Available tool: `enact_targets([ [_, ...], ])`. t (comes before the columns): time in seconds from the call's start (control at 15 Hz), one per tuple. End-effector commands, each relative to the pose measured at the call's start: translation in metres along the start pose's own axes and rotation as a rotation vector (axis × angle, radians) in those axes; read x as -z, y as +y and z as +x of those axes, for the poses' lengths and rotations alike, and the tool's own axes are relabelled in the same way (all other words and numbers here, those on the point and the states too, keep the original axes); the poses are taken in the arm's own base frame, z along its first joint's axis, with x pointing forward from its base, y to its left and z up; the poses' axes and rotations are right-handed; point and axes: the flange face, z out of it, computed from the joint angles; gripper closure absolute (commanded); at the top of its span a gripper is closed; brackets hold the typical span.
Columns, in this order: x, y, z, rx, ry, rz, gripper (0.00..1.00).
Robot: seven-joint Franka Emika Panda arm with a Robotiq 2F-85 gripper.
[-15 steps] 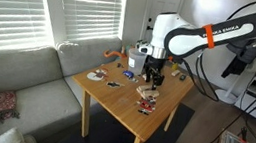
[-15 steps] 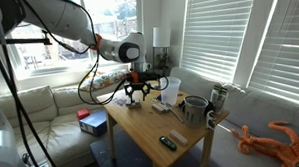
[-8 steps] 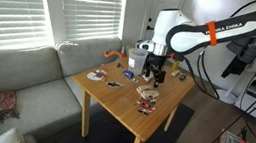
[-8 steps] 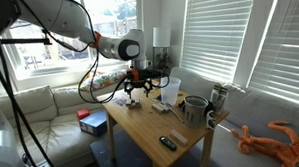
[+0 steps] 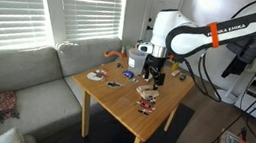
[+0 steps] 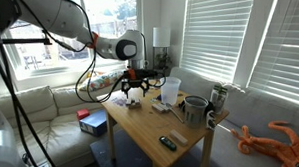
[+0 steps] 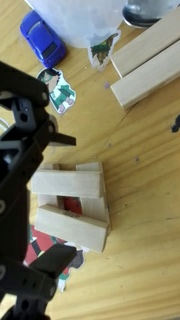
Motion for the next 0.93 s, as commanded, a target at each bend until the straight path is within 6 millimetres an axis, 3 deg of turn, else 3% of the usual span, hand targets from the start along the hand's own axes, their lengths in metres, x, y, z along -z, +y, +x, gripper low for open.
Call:
enact_targets([
  [0.0, -0.004, -0.015, 0.003, -0.010, -0.022, -0.013, 0.00],
  [0.87, -0.017, -0.022, -0.008, -0.052, -0.059, -0.035, 0.00],
])
